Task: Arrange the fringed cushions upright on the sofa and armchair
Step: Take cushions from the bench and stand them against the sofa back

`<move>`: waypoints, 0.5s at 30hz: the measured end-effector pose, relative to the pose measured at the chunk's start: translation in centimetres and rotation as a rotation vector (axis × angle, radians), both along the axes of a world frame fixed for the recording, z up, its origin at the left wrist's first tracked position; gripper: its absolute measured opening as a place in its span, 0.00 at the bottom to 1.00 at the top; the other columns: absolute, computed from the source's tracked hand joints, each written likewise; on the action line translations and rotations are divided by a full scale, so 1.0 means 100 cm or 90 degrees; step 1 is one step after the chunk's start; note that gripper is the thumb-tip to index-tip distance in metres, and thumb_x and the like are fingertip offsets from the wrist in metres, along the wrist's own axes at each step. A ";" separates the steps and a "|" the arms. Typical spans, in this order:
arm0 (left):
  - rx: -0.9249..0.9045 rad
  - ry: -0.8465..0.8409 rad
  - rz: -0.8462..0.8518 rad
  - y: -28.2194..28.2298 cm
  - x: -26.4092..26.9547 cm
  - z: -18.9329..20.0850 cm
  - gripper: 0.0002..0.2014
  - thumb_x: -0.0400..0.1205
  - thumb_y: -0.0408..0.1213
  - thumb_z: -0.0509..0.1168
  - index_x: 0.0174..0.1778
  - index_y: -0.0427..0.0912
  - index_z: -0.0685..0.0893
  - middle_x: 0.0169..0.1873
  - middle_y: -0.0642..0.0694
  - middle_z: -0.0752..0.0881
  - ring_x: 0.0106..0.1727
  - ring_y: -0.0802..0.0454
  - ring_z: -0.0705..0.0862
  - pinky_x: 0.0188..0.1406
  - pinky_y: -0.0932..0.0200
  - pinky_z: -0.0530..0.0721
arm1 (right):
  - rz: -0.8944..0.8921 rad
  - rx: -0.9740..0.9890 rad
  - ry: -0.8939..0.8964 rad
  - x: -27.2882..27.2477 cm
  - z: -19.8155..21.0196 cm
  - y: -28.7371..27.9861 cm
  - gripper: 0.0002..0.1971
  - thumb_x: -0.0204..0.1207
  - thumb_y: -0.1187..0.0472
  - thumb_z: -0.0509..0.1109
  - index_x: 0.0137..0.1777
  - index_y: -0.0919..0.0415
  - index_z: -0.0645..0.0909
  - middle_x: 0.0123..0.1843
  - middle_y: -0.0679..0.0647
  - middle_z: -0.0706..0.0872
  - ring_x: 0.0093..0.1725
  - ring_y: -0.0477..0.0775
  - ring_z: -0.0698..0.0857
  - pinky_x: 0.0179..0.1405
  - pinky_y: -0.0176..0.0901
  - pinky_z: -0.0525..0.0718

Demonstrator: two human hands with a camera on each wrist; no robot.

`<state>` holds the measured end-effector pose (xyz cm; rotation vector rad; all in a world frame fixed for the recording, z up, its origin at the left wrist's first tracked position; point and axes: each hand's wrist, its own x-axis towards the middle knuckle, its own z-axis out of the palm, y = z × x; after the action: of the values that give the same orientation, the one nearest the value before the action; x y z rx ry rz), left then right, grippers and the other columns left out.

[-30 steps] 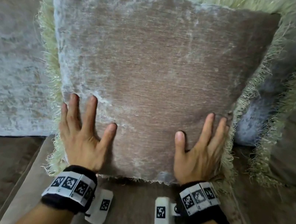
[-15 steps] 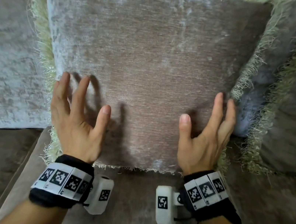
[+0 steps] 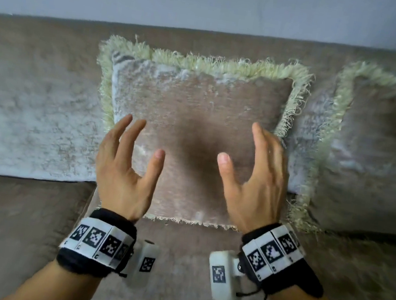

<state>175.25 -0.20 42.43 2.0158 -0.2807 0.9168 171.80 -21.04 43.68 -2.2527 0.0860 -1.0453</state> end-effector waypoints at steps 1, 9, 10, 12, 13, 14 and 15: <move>0.003 0.006 0.003 0.000 -0.004 0.021 0.33 0.85 0.66 0.58 0.79 0.48 0.79 0.81 0.48 0.74 0.83 0.49 0.71 0.78 0.34 0.73 | 0.004 0.002 0.008 -0.003 0.020 0.000 0.40 0.81 0.30 0.58 0.86 0.56 0.69 0.83 0.58 0.74 0.83 0.60 0.71 0.79 0.66 0.72; 0.015 0.045 0.077 0.029 -0.041 0.201 0.29 0.85 0.60 0.62 0.76 0.45 0.81 0.79 0.46 0.76 0.81 0.49 0.73 0.78 0.38 0.73 | 0.104 0.023 0.098 -0.005 0.202 0.030 0.39 0.81 0.30 0.57 0.88 0.49 0.63 0.87 0.56 0.69 0.85 0.59 0.67 0.80 0.69 0.70; 0.018 0.046 0.093 0.037 -0.046 0.224 0.29 0.85 0.60 0.62 0.76 0.44 0.82 0.79 0.46 0.77 0.80 0.49 0.74 0.77 0.37 0.73 | 0.115 0.020 0.106 -0.004 0.225 0.039 0.39 0.81 0.29 0.57 0.88 0.49 0.63 0.87 0.56 0.69 0.86 0.60 0.67 0.80 0.70 0.69; 0.020 0.047 0.133 0.056 -0.057 0.271 0.29 0.85 0.60 0.61 0.75 0.45 0.82 0.78 0.46 0.78 0.79 0.48 0.75 0.76 0.36 0.75 | 0.137 0.008 0.111 -0.003 0.269 0.060 0.40 0.80 0.28 0.54 0.88 0.48 0.63 0.85 0.56 0.71 0.84 0.60 0.69 0.79 0.70 0.70; 0.019 0.046 0.155 0.067 -0.063 0.295 0.29 0.85 0.60 0.61 0.75 0.45 0.82 0.77 0.46 0.78 0.78 0.49 0.76 0.75 0.36 0.75 | 0.156 0.003 0.108 -0.003 0.291 0.072 0.40 0.80 0.28 0.54 0.87 0.48 0.64 0.84 0.56 0.73 0.83 0.60 0.71 0.78 0.70 0.72; 0.019 0.044 0.178 0.079 -0.070 0.318 0.28 0.85 0.60 0.61 0.75 0.45 0.83 0.77 0.47 0.79 0.77 0.50 0.76 0.75 0.36 0.75 | 0.183 0.003 0.100 -0.003 0.312 0.086 0.40 0.80 0.28 0.54 0.87 0.50 0.65 0.82 0.57 0.75 0.81 0.60 0.72 0.77 0.70 0.72; 0.022 0.044 0.203 0.092 -0.078 0.340 0.28 0.84 0.60 0.61 0.75 0.46 0.83 0.76 0.47 0.79 0.76 0.50 0.76 0.75 0.36 0.76 | 0.215 0.005 0.086 -0.004 0.333 0.100 0.40 0.81 0.29 0.55 0.87 0.52 0.66 0.81 0.57 0.76 0.80 0.60 0.73 0.77 0.69 0.73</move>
<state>167.49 8.97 76.44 2.1571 0.0681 1.0388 171.38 -11.01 76.95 -2.2285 -0.2263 -0.7127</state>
